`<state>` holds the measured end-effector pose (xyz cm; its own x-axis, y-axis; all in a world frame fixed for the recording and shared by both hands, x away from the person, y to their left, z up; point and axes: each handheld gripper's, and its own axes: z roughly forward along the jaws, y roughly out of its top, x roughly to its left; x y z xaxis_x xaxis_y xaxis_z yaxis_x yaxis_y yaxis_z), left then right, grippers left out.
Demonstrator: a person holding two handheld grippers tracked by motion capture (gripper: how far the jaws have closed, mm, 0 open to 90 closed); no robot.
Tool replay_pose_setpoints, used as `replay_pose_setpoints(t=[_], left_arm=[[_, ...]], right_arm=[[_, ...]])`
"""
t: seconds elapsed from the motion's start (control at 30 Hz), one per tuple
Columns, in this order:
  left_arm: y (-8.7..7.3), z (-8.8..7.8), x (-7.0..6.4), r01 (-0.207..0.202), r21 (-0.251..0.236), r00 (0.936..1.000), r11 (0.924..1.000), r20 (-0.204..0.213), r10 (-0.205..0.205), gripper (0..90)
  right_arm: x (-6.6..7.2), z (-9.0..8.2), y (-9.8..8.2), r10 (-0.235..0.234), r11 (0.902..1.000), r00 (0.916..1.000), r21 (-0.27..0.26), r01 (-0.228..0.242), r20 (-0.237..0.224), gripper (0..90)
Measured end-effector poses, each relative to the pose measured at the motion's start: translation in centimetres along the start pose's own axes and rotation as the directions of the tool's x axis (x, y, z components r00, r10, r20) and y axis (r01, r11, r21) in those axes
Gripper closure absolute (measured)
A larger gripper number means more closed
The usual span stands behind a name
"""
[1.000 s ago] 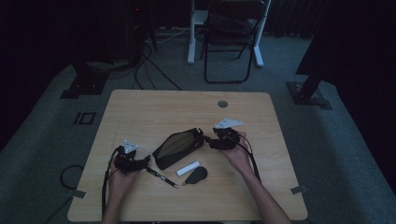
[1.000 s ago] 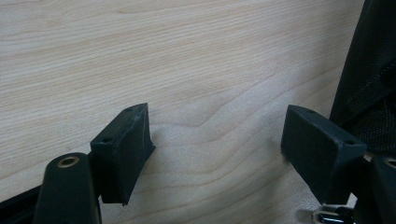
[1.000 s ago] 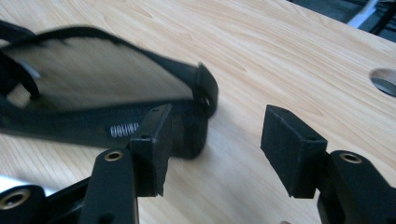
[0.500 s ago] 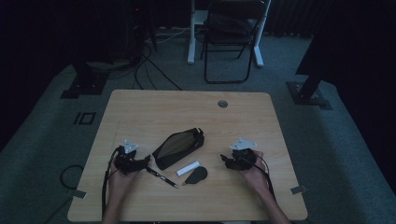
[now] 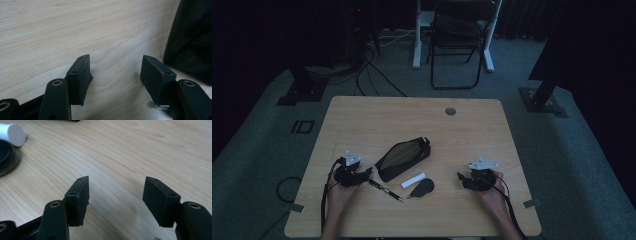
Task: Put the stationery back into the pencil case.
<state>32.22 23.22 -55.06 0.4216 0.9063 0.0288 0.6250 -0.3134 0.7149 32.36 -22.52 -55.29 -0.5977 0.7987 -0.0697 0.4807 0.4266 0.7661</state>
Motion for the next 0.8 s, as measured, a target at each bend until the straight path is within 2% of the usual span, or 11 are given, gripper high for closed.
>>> replay_pose_setpoints(t=[0.17,0.3,0.43,0.6,0.67,0.8], left_arm=[[0.1,-1.2,-0.7,-0.025,-0.057,0.9991,0.9981,0.033,0.027,40.4],[0.0,-1.9,-1.3,-0.059,-0.078,0.9974,0.9952,0.037,0.062,39.0],[-0.1,-2.9,-1.7,-0.071,-0.121,0.996,0.9901,0.046,0.077,38.6],[-0.5,-3.8,-2.2,-0.093,-0.134,0.9935,0.9866,0.053,0.101,37.9],[-0.6,-4.0,-2.4,-0.096,-0.14,0.9926,0.9855,0.06,0.106,37.8],[-0.5,-4.5,-2.4,-0.066,-0.163,0.9911,0.9845,0.104,0.083,37.8]], right_arm=[[-0.7,0.2,-0.4,0.018,0.9998,0.9998,-0.008,-0.018,0.003,38.0],[-1.0,0.4,-0.6,0.029,0.9996,0.9995,0.001,-0.029,0.014,38.0],[-1.1,0.6,-0.7,0.037,0.9991,0.9986,0.02,-0.038,0.037,38.0],[-1.5,0.6,-0.9,0.054,0.9984,0.9981,0.013,-0.055,0.029,38.2],[-1.6,0.7,-0.9,0.062,0.998,0.9979,0.009,-0.062,0.021,38.1],[-1.8,0.7,-1.0,0.073,0.9973,0.9973,0.008,-0.073,0.01,38.1]])
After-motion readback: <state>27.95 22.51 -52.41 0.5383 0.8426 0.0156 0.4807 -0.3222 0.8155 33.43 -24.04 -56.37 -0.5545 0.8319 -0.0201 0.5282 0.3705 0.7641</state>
